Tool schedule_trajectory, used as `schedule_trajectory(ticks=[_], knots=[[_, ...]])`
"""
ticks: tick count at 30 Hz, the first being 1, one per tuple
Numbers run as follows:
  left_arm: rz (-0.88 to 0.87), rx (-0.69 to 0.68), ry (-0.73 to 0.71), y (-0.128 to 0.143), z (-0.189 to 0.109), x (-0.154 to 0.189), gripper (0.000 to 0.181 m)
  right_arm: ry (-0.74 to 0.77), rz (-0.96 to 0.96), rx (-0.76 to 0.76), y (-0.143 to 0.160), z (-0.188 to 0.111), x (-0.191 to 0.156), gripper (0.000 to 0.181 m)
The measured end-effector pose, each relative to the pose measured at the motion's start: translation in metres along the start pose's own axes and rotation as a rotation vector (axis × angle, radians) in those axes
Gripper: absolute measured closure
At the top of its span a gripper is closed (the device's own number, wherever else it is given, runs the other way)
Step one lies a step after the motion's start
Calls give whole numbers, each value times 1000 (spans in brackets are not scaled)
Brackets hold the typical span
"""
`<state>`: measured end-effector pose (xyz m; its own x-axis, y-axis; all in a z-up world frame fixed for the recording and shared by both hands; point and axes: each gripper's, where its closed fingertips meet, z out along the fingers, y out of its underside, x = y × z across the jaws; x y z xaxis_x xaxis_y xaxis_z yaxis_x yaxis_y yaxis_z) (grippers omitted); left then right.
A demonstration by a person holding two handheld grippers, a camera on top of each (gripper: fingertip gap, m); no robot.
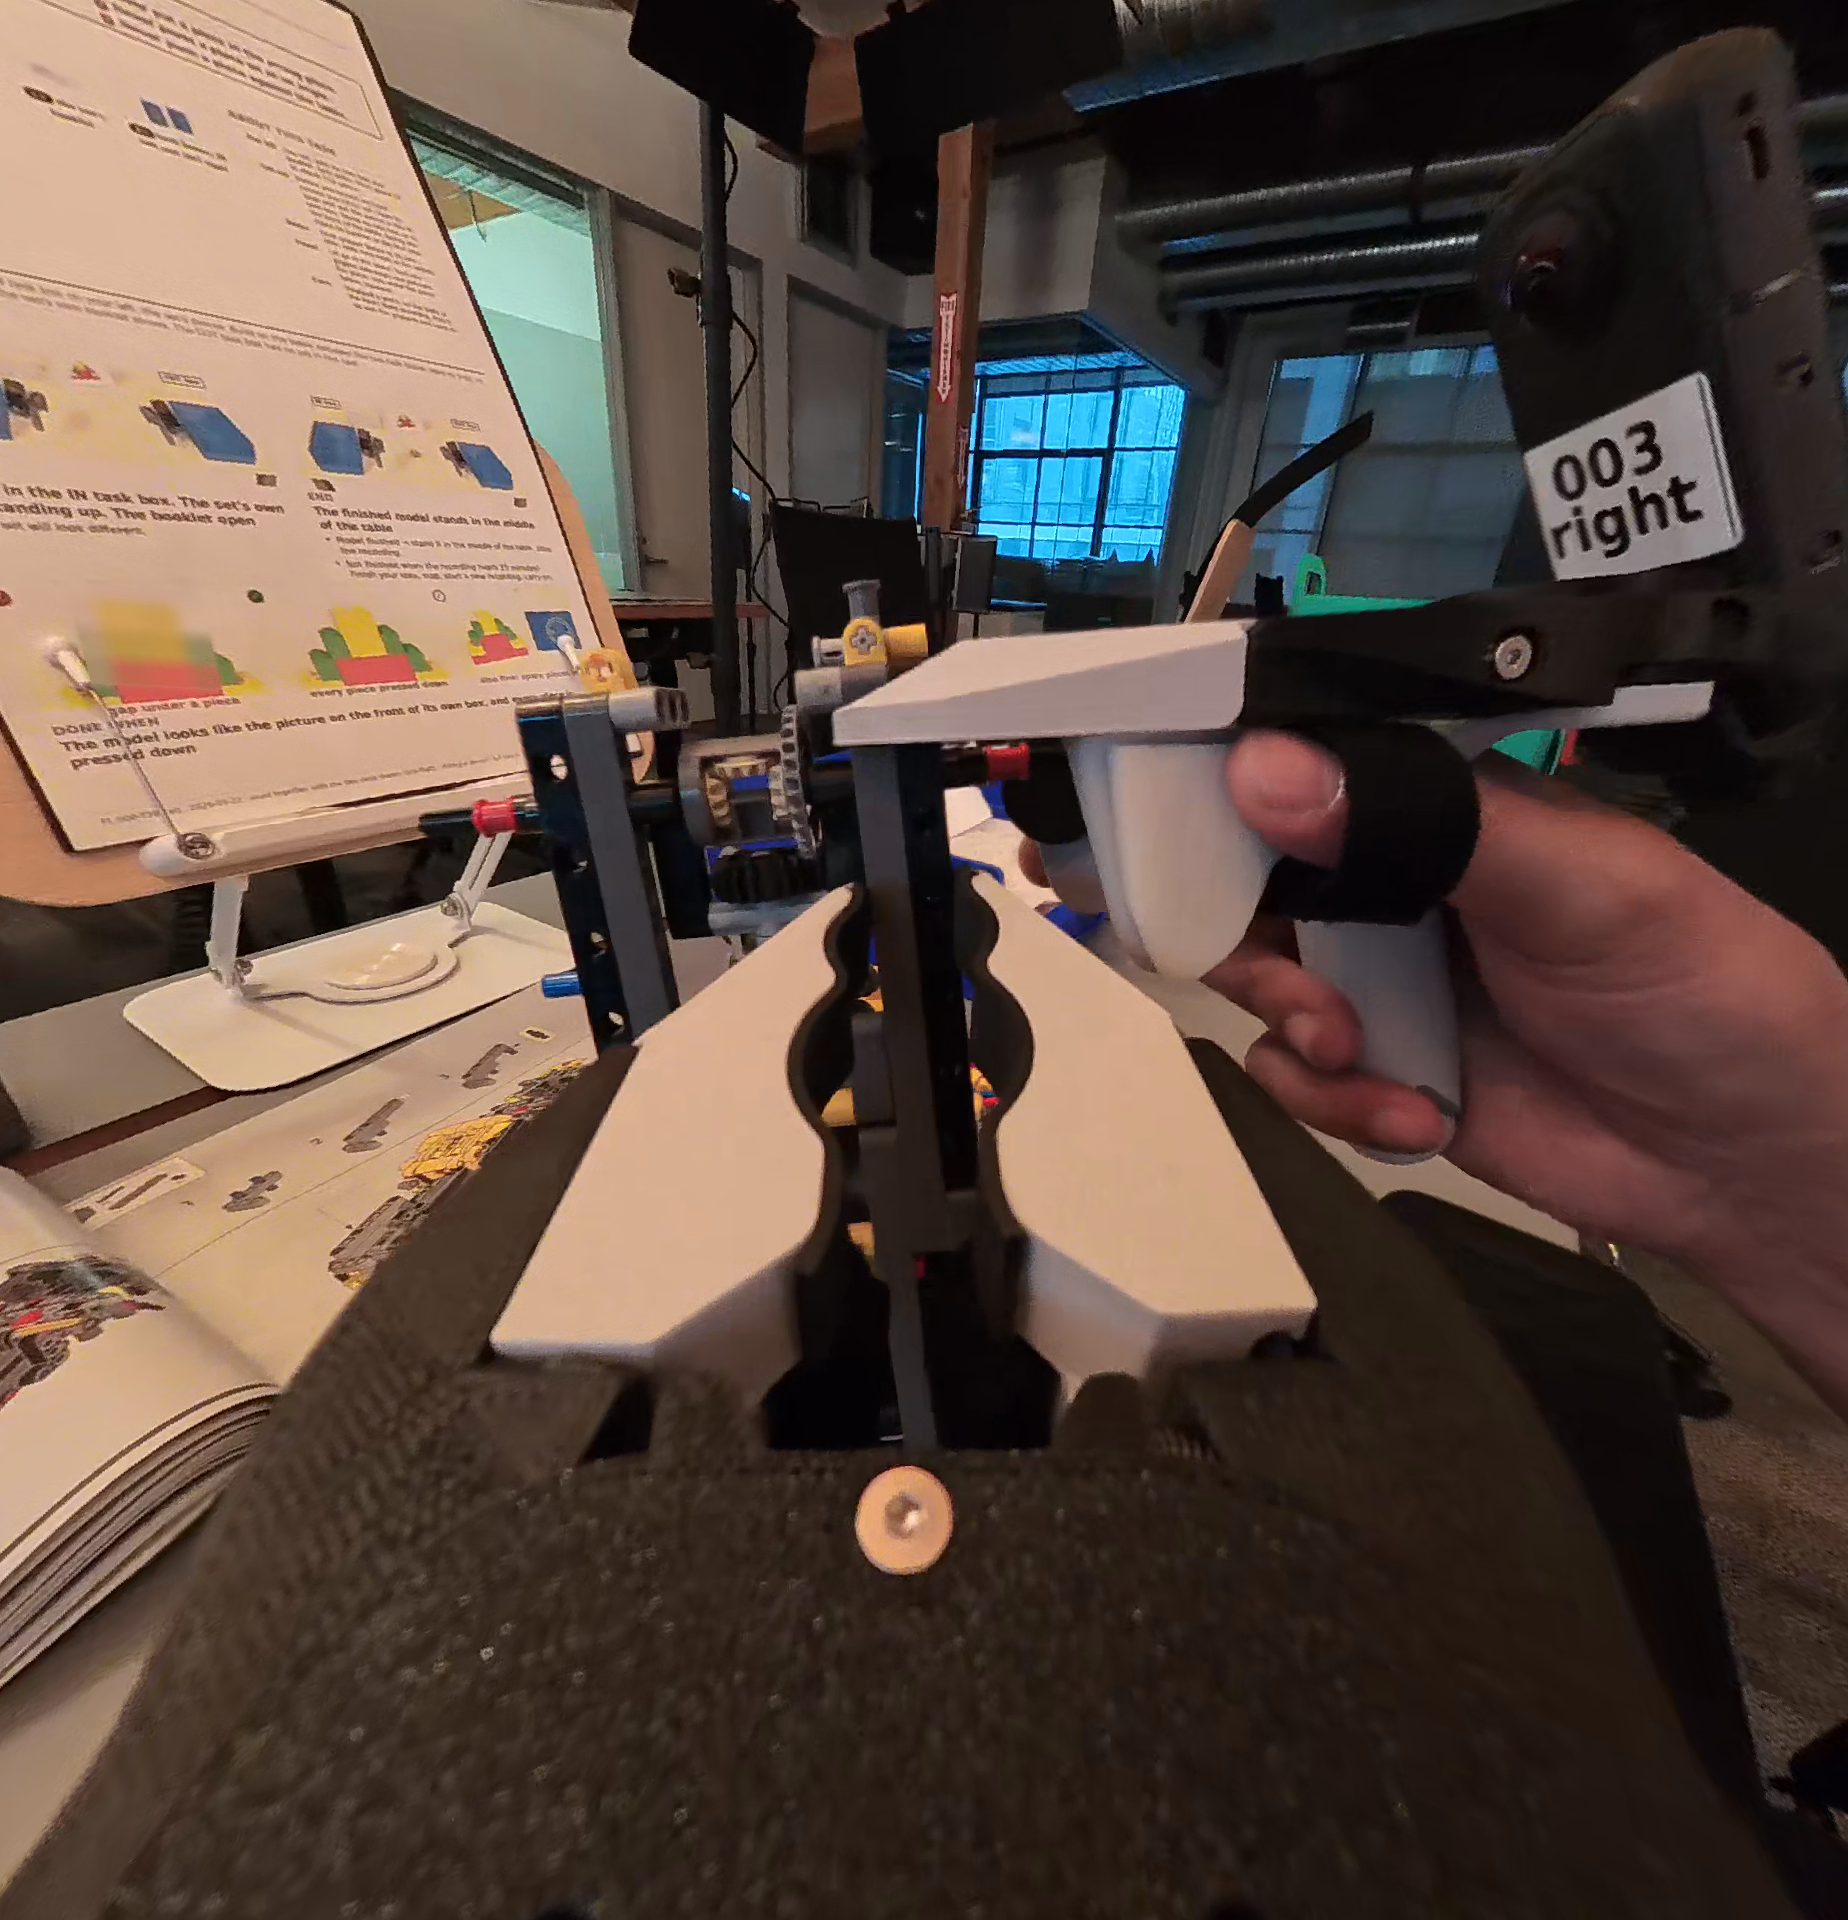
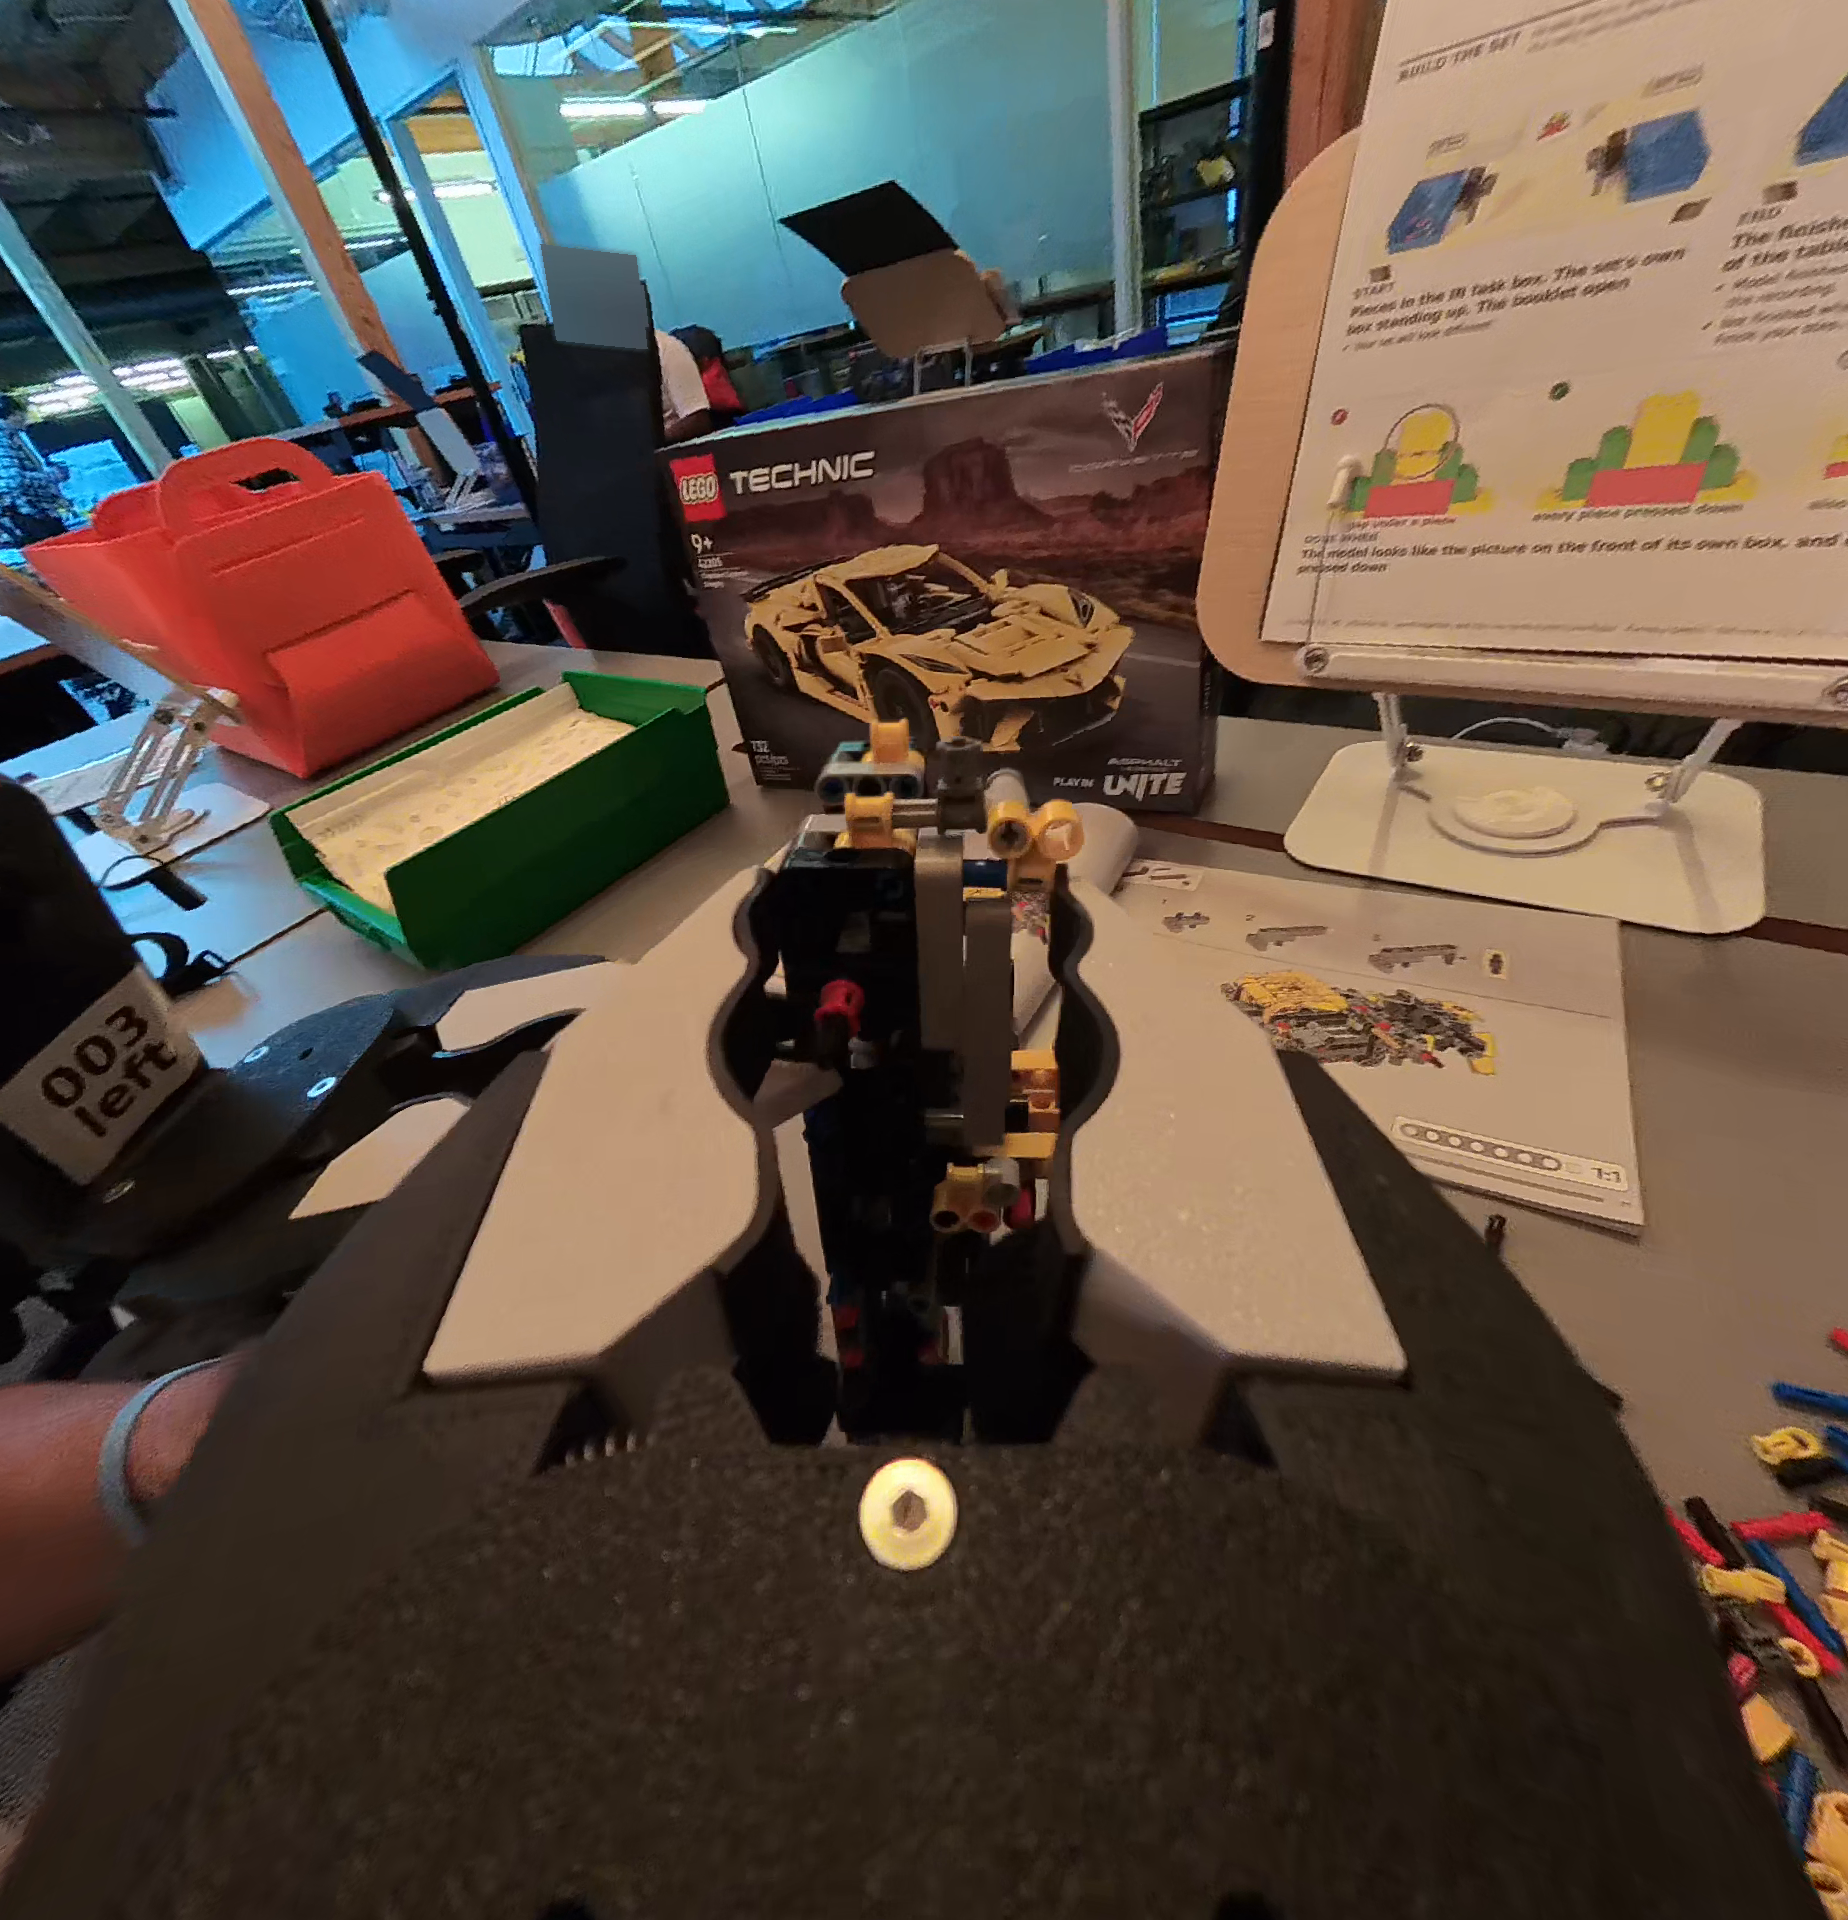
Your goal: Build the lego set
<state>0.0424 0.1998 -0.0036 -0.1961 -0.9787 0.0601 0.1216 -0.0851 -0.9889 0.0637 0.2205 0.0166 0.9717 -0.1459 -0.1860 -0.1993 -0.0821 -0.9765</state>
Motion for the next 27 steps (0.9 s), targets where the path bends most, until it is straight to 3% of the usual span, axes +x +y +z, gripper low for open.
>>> schedule_trajectory(ticks=[20,22,24,27], knots=[[102,-44,46,1,1,2,167,-18,-62,61,-3,1,-3,131],[113,-44,62,1,0,5,167,28,-90,75,-8,0,3,111],[136,-46,73,1,1,10,167,-7,-95,85,-10,0,-2,122],[163,-53,71,2,2,12,166,-10,-112,73,-10,0,-1,122]])
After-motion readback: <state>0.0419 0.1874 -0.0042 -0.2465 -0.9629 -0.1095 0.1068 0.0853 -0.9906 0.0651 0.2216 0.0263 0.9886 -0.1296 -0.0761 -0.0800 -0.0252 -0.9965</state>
